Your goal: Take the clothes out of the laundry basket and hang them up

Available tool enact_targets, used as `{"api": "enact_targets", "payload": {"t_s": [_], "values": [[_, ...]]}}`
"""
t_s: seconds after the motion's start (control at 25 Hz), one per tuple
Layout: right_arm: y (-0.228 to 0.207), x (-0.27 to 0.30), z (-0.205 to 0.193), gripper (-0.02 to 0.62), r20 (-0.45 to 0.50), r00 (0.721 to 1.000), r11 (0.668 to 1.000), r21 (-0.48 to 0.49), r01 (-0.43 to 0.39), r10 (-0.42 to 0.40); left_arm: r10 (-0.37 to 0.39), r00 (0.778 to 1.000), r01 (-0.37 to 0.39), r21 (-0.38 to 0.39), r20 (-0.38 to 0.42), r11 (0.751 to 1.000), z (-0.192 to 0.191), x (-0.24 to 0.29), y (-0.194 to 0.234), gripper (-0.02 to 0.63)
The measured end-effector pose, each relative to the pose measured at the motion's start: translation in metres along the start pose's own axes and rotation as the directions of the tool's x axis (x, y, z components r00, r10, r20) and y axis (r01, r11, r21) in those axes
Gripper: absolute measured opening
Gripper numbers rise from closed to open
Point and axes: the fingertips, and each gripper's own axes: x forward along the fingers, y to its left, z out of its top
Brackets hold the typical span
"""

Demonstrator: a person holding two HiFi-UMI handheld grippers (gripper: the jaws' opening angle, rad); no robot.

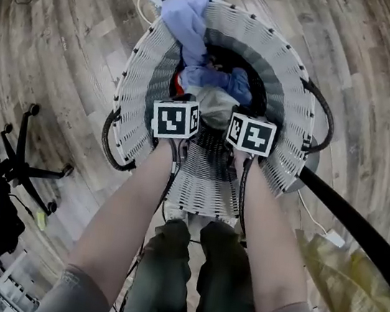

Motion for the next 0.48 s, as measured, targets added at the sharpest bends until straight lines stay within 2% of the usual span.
{"api": "enact_targets", "payload": {"t_s": [0.08,0.28,0.48], "values": [[0.013,-0.021,0.011,0.037,0.033,0.999,0.999,0.033,-0.039,0.038,-0.005,1.0,0.005,0.012,0.005,1.0,0.004,-0.015,-0.008,0.0],[0.036,-0.082,0.037,0.037,0.102,0.989,0.993,0.042,-0.108,0.103,-0.01,1.0,0.01,0.01,0.015,1.0,0.015,-0.06,-0.02,0.0],[0.06,-0.154,0.06,0.037,0.176,0.972,0.988,-0.018,-0.154,0.155,-0.02,0.999,0.02,-0.006,0.042,1.0,0.026,-0.118,-0.03,0.0]]}}
